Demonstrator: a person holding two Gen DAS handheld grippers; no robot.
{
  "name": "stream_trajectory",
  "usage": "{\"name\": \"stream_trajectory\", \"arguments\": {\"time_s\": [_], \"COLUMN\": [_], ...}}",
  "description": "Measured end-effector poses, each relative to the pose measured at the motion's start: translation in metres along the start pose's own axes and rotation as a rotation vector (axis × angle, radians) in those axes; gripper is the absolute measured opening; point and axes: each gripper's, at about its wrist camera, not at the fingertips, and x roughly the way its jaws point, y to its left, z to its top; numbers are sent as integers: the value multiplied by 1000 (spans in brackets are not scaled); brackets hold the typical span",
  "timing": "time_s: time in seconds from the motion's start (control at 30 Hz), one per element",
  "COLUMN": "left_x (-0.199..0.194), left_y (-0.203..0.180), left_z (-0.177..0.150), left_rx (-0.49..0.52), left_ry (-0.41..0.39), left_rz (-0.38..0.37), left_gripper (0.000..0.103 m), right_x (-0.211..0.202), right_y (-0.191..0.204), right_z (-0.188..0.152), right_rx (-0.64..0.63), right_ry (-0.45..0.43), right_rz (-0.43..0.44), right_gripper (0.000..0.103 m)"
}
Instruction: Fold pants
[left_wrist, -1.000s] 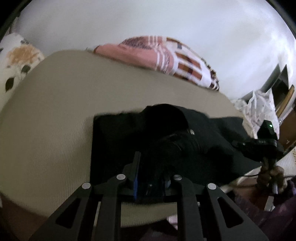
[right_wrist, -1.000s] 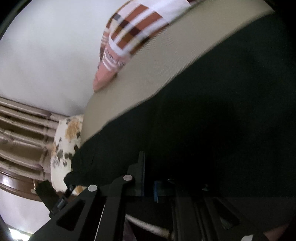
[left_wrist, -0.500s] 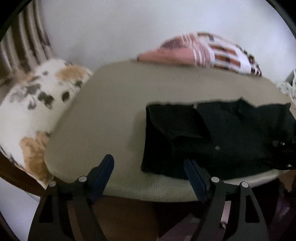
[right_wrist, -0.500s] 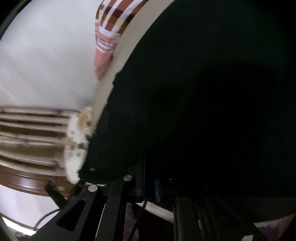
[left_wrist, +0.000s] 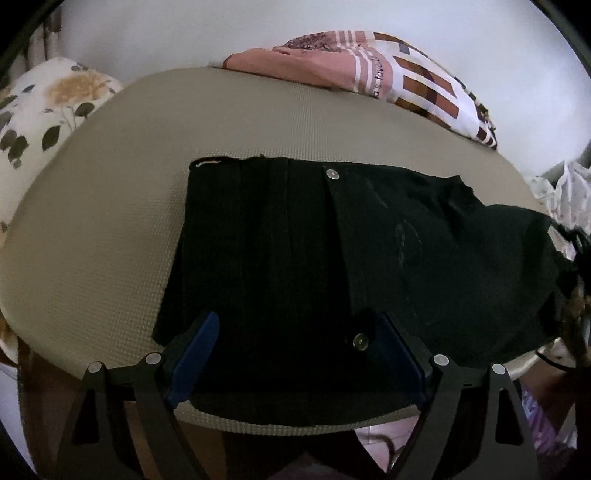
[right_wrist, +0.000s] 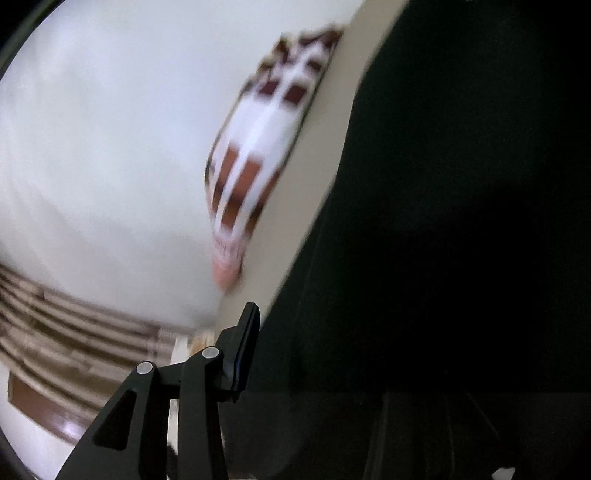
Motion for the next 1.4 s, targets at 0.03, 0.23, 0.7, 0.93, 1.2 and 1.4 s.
{"name": "stream_trajectory", "arguments": {"time_s": [0.03, 0.23, 0.7, 0.93, 1.2, 1.4], "left_x": [2, 6, 9, 14, 15, 17], "left_y": [0, -4, -9, -12, -13, -14], "left_z": [1, 4, 5, 7, 9, 8], "left_rx": [3, 31, 88, 107, 102, 120], "left_ry": [7, 24, 53, 58, 60, 54], "left_rz": [6, 37, 55, 68, 64, 69], "left_gripper": [87, 87, 90, 96, 98, 103], "right_x": [-4, -44, -165, -167, -167, -195], "right_y": [-3, -31, -41, -66, 72, 52], "right_z": [16, 88, 4, 11, 66, 22], "right_rx": [-3, 57, -30, 63, -243, -307], "right_ry": [-30, -156, -144, -127, -217, -204], "right_rz": [-21, -143, -247, -202, -36, -223], "right_gripper": [40, 11, 8, 9, 5, 4]}}
